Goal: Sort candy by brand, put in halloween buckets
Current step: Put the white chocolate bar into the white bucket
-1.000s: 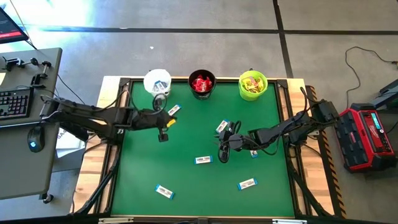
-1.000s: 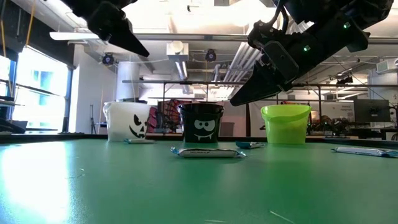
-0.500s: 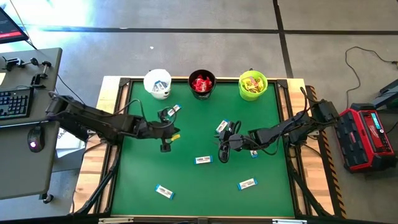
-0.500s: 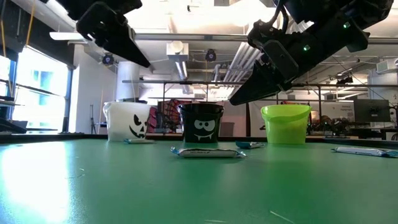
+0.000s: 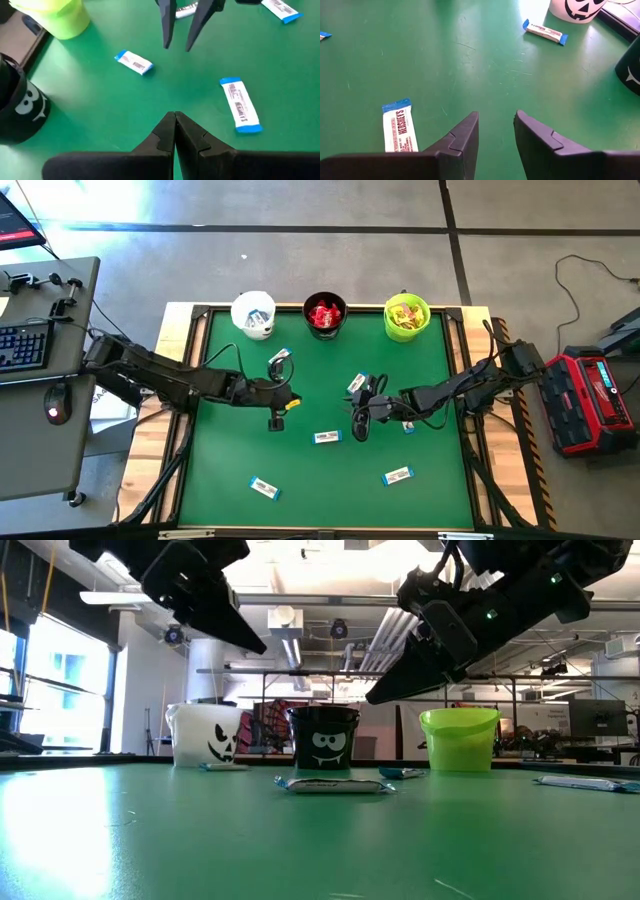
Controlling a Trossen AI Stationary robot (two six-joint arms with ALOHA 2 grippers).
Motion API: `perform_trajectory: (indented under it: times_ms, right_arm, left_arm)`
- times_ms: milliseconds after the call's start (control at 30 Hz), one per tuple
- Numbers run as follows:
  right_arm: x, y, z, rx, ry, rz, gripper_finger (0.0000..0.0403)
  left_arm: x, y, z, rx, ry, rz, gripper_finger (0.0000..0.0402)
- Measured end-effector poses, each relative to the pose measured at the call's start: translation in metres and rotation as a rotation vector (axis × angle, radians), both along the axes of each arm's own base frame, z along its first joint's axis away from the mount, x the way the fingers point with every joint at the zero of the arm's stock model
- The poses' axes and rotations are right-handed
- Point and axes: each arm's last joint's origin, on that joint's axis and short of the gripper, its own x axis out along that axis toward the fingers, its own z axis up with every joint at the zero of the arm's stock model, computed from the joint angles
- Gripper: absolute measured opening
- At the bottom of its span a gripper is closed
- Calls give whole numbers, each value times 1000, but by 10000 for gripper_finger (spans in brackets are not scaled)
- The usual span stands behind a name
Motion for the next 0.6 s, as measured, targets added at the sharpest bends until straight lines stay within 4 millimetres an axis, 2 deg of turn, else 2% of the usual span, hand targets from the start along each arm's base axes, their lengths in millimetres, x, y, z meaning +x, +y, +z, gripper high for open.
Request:
perform_trajectory:
  times_ms: [200, 400, 600]
  right_arm:
    - [0, 0, 0, 1, -2, 0, 115]
    - [0, -1, 0, 1, -4, -2, 115]
    - [1, -2, 0, 4, -7, -9, 115]
  left_arm:
    - [-2, 1, -4, -5, 37, 56, 0]
    - [-11, 15, -14, -22, 153, 210, 1]
    - [-16, 28, -19, 2, 210, 330, 27]
